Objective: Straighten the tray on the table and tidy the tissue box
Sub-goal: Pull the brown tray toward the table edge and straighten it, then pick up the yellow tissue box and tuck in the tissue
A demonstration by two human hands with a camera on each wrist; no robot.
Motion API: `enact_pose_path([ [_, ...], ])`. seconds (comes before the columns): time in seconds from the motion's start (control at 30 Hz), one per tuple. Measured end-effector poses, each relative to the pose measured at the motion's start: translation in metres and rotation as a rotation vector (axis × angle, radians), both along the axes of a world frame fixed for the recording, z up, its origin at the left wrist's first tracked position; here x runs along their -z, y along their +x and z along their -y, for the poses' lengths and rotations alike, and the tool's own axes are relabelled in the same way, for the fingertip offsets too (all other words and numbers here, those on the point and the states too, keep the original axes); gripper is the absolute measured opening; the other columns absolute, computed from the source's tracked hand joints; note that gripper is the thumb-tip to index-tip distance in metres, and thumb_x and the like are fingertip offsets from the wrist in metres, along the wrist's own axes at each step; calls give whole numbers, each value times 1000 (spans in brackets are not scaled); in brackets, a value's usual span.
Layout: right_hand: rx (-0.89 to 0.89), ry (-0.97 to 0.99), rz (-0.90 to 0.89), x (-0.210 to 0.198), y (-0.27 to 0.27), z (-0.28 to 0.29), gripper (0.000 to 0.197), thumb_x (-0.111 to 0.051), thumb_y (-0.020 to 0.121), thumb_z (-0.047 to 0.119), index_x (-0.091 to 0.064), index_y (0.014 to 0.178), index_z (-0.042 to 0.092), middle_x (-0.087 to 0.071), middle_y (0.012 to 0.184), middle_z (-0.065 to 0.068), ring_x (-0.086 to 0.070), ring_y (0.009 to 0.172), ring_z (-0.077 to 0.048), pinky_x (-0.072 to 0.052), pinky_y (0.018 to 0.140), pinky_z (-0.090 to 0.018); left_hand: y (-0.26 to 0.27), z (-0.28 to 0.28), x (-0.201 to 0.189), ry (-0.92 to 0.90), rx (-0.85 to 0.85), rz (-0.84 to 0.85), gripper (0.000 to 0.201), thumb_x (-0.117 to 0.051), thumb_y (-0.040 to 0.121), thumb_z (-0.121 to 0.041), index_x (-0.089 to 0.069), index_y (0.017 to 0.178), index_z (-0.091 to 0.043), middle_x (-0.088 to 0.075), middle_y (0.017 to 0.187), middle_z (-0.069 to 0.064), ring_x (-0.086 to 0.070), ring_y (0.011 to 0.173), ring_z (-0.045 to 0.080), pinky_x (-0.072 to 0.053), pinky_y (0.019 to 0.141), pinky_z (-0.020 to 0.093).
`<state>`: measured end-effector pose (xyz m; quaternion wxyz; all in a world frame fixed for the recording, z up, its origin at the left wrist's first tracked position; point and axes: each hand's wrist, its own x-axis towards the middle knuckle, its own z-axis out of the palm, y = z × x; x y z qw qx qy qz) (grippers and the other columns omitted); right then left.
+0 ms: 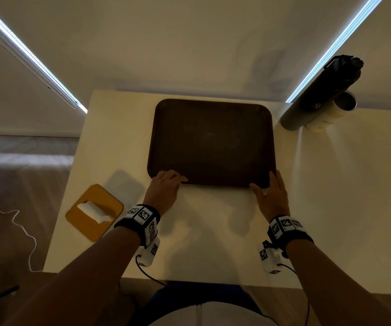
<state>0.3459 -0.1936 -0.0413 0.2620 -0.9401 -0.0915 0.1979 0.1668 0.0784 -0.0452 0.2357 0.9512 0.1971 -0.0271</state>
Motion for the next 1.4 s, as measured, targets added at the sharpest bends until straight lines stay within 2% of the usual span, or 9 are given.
enact_pose_path([
  [0.4,2,0,0,4,2,1,77,-60,92,46,-24,152,14,-13,163,-3,-21,145,-27,-25,113,-43,1,0,-3,11,5,-10,29,-55,96,-12,-68,121,-21,-65,118,4,-57,110,27,-48,90,43],
  [0.53,-31,37,51,0,0,-1,80,-63,89,45,-22,152,16,-9,162,-6,-22,145,-31,-32,112,-48,-1,1,-12,-17,-4,2,33,-54,98,-22,-60,131,-23,-59,126,2,-56,115,23,-47,94,37],
  [0.63,-186,81,159,-10,-8,-12,78,-64,89,44,-25,150,16,-10,161,-6,-22,144,-30,-34,111,-49,-14,2,-36,-34,-78,91,38,-55,98,-32,-54,135,-23,-56,132,2,-53,122,19,-44,100,33],
  [0.77,-484,220,209,-24,-31,-52,69,-66,89,41,-35,146,16,-24,156,-8,-30,141,-27,-33,109,-43,-57,-5,-75,17,-206,203,42,-59,96,-36,-52,135,-21,-57,132,3,-52,123,19,-45,104,37],
  [0.9,-789,308,94,-34,-66,-106,68,-62,91,45,-35,147,17,-33,152,-5,-35,137,-17,-34,109,-35,-119,-19,-103,58,-374,250,49,-68,91,-35,-52,134,-18,-55,133,5,-49,125,21,-41,105,36],
  [1.0,-936,345,-45,-42,-100,-143,67,-61,92,45,-36,147,18,-37,150,-2,-37,134,-13,-35,108,-31,-169,-31,-107,15,-550,260,62,-70,87,-44,-47,138,-18,-49,138,5,-46,127,22,-41,105,37],
  [1.13,-1071,265,-163,-42,-142,-181,73,-62,90,47,-30,150,19,-33,154,-3,-34,137,-16,-27,108,-27,-220,-42,-89,-128,-728,162,99,-74,73,-65,-29,149,-20,-33,149,7,-37,138,24,-38,109,41],
  [1.27,-1103,158,-237,-34,-167,-207,86,-65,86,52,-20,153,22,-29,158,-5,-32,141,-20,-30,111,-36,-237,-45,-65,-311,-749,-25,136,-84,53,-69,-3,155,-29,-13,158,-4,-21,148,24,-33,115,51],
  [1.4,-1037,139,-339,-28,-179,-221,92,-71,81,50,-19,153,26,-37,154,-6,-39,137,-19,-38,109,-42,-238,-56,-47,-423,-722,33,152,-78,39,-81,4,156,-30,-19,157,2,-27,145,24,-36,113,52],
])
